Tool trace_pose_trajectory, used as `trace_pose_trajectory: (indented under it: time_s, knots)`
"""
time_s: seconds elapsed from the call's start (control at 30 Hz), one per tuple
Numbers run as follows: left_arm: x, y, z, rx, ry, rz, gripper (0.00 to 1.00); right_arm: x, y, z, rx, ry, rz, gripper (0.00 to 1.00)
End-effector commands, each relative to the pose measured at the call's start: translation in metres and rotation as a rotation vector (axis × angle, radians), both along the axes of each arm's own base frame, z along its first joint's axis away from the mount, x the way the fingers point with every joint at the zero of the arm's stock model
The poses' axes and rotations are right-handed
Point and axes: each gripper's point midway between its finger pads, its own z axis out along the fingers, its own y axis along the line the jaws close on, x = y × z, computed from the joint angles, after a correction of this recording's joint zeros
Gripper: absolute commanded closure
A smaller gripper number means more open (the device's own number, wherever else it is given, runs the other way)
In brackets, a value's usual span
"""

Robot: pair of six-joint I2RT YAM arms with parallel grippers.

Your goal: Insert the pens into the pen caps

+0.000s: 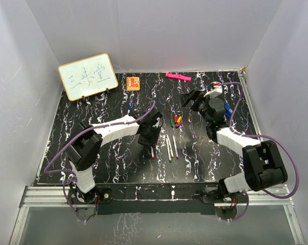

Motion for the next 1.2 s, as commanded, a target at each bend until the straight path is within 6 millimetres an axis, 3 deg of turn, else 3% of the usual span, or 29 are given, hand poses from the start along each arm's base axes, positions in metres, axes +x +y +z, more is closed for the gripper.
trace_pose_trajectory:
  time_s: [0.0, 0.27, 0.5, 0.77, 1.0, 1.17]
  knots:
    - [-0.001, 0.002, -0.007, 0.032, 0.008, -0.013, 0.57, 0.0, 0.0, 0.015, 0.013, -0.056, 0.007, 0.02]
    - [-0.007, 0.01, -0.026, 0.087, 0.049, -0.026, 0.58, -0.001, 0.0, 0.014, 0.013, -0.056, 0.012, 0.03]
    - [-0.026, 0.042, -0.036, 0.206, 0.104, -0.069, 0.62, 0.0, 0.0, 0.015, 0.015, -0.06, 0.009, 0.03]
    - [-0.042, 0.062, -0.043, 0.281, 0.164, -0.137, 0.68, 0.0, 0.0, 0.013, 0.019, -0.053, 0.009, 0.03]
    - [-0.034, 0.099, -0.051, 0.505, 0.158, -0.171, 0.69, 0.0, 0.001, 0.017, 0.024, -0.061, 0.01, 0.03]
    - [-0.035, 0.102, -0.057, 0.518, 0.162, -0.177, 0.73, -0.001, 0.001, 0.018, 0.027, -0.061, 0.012, 0.03]
